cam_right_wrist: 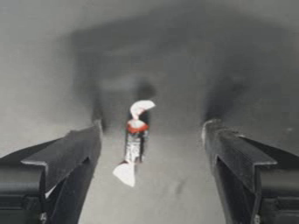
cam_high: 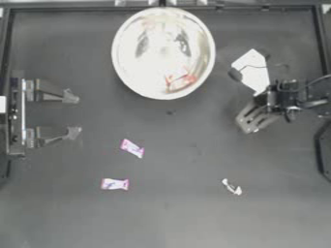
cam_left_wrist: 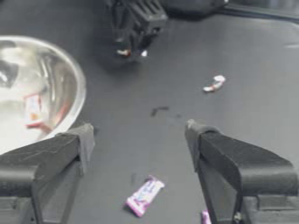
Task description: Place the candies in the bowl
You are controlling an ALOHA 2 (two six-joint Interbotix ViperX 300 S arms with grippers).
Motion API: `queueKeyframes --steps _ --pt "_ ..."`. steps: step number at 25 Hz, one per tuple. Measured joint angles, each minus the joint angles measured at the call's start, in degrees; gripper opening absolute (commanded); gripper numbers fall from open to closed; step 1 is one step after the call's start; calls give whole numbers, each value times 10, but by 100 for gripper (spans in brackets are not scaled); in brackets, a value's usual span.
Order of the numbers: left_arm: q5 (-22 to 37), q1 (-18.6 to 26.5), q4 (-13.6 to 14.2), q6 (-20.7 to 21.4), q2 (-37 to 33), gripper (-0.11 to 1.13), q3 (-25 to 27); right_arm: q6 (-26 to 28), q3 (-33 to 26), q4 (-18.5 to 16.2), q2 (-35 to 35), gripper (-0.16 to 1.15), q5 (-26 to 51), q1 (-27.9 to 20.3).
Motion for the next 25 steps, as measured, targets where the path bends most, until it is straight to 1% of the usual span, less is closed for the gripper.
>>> queueKeyframes --steps 6,12,14,16,21,25 --pt "0 0 -1 1 0 96 0 16 0 -11 8 98 -10 -1" --pt "0 0 -1 0 0 96 0 18 4 -11 8 96 -13 0" --pt "0 0 -1 0 0 96 0 18 6 -11 8 94 -14 1" --pt "0 0 -1 0 0 96 0 20 5 -10 8 87 -15 4" --pt "0 0 -1 0 0 96 0 21 5 -10 11 63 -13 13" --pt "0 0 -1 0 0 96 1 21 4 -11 12 54 -12 18"
